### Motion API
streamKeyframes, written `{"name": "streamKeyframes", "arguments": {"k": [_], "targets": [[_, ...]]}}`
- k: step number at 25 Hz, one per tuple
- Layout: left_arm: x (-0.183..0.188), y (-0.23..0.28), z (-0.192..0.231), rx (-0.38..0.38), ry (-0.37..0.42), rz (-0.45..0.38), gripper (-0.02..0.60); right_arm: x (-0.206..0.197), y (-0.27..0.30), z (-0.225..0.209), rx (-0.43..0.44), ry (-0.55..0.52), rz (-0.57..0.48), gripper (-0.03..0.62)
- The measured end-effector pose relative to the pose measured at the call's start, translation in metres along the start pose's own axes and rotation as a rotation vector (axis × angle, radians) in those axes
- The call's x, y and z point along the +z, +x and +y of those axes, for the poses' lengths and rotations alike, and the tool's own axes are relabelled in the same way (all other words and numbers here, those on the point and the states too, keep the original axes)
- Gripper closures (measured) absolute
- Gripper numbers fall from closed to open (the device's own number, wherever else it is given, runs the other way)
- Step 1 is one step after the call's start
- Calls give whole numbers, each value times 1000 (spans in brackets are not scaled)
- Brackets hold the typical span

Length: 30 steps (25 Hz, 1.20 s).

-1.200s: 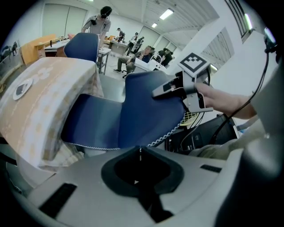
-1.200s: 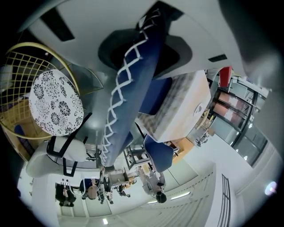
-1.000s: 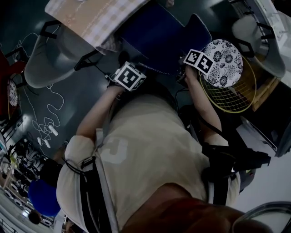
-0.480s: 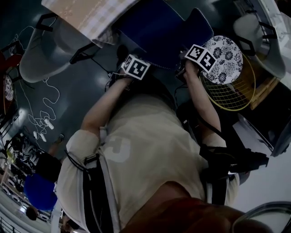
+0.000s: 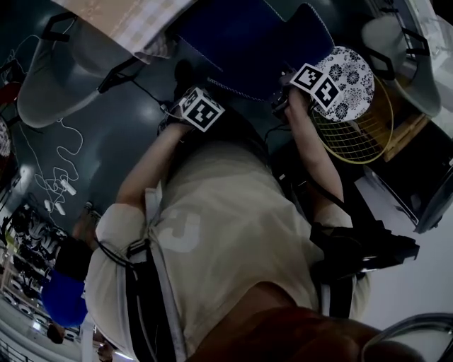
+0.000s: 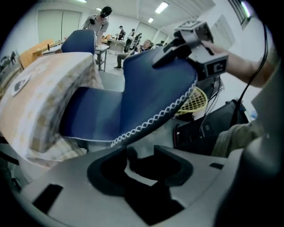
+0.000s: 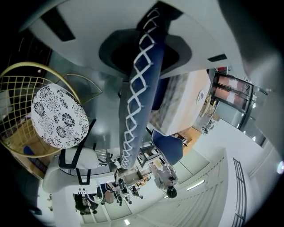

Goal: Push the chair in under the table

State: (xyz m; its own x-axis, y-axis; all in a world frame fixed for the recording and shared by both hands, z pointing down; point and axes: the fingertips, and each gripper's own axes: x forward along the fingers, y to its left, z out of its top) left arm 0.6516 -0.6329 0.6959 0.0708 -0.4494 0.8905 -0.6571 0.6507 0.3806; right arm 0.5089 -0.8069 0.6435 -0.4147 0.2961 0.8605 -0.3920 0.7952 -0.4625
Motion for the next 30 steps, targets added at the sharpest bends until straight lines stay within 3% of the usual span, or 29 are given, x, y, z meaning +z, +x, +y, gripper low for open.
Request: {"name": "streamKeyframes", "arguments": {"k": [3,5,10,17,24,30], "targets": [[-1,21,26,172,-11,3,421,0,-1,-1,-6,2,-4,500],[1,26,34,219,-27,-3,439,-1,-1,-2,-1,14,-10,500],[2,25,31,166,-90,-4,440,-3,-5,-7,3,51,-18,508],[-8,21,35,158,-60,21,442,-22,-15,-14,18,107,-39,509],[1,15,51,190,-46,20,453,-11,-4,5,26,-67,-7,507],[-4,14,49,188,63,55,473,-14,-4,6,19,-117,8,507]]}}
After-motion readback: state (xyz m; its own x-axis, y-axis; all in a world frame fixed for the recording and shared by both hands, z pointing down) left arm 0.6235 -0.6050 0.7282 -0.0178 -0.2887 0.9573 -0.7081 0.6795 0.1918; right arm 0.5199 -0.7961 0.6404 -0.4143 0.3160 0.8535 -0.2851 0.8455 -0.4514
